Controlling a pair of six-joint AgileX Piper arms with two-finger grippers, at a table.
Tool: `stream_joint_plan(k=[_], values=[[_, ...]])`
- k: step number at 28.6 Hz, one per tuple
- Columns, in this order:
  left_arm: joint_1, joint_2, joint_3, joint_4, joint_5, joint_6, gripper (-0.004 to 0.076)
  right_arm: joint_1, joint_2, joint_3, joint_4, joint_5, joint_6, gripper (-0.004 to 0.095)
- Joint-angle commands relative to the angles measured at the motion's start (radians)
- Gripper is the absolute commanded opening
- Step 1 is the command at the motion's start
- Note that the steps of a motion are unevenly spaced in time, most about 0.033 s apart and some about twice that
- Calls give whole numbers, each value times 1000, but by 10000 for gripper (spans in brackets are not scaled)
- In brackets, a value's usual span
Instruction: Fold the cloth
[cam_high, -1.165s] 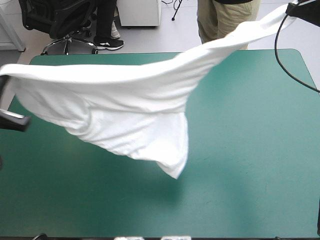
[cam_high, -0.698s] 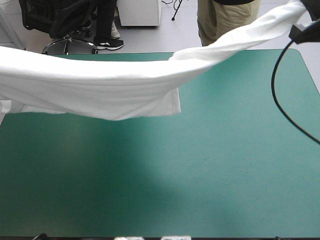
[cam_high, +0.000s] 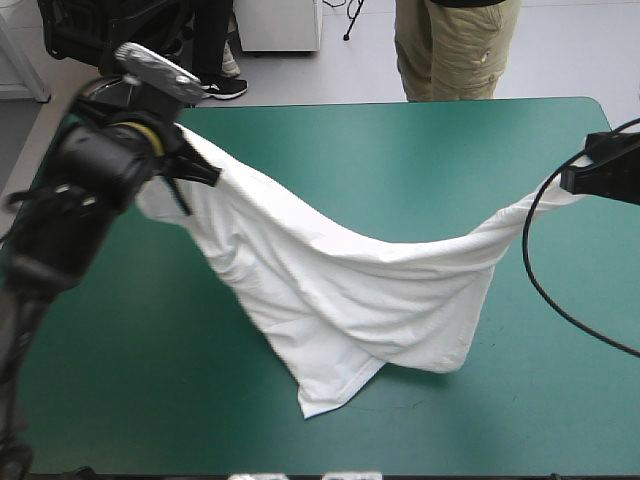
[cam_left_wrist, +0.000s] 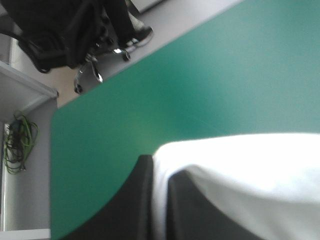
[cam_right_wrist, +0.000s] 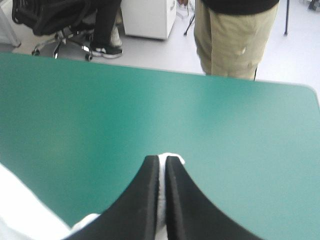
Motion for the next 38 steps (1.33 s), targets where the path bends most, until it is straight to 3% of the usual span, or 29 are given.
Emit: stream_joint_plan(k=[1, 5, 9, 11, 15, 18, 22, 26, 30, 32, 34, 38], values=[[12, 182, -24, 18, -153, -38, -8, -4, 53, 128, 4, -193, -29, -17], [27, 482, -166, 18, -189, -38, -8, -4, 194, 228, -1, -422, -46, -17], [33, 700, -391, -65, -150, -38, -8, -4, 351, 224, -1, -550, -55, -17], [38, 734, -493, -142, -147, -20, -8, -4, 417, 222, -1, -579, -70, -16], [50, 720, -531, -142, -100, 27, -9, -4, 492, 222, -8, -591, -90, 13], [78, 720, -531, -177, -88, 27, -9, -4, 533, 222, -14, -585, -90, 112], [136, 720, -510, -292, -97, 47, -3, -4, 577, 222, -14, -577, -90, 381], [180, 709, -510, -307, -90, 80, 132, -4, 584, 222, -20, -600, -90, 568], [201, 677, -510, -339, -65, 114, 438, -6, 573, 193, -32, -606, -90, 564], [201, 651, -510, -312, -54, 114, 545, -6, 561, 155, -32, -564, -90, 563], [201, 618, -510, -302, -39, 114, 574, -6, 542, 114, -28, -510, -88, 563], [201, 512, -510, -268, 1, 125, 554, -6, 475, 37, -12, -388, -82, 563]])
